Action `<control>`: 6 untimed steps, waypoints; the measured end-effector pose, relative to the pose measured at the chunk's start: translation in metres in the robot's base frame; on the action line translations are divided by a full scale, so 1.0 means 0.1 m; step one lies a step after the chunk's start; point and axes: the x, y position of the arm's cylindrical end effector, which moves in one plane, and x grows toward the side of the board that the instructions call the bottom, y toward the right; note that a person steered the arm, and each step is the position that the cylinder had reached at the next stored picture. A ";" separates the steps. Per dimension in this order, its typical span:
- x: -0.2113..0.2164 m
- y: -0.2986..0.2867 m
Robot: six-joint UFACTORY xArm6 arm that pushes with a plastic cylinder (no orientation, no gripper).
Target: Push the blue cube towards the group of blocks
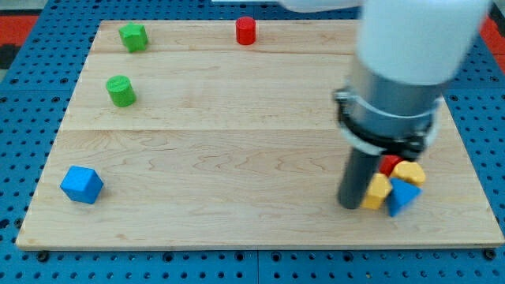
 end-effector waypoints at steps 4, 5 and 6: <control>0.08 -4.15; -0.21 -4.31; -0.22 -3.14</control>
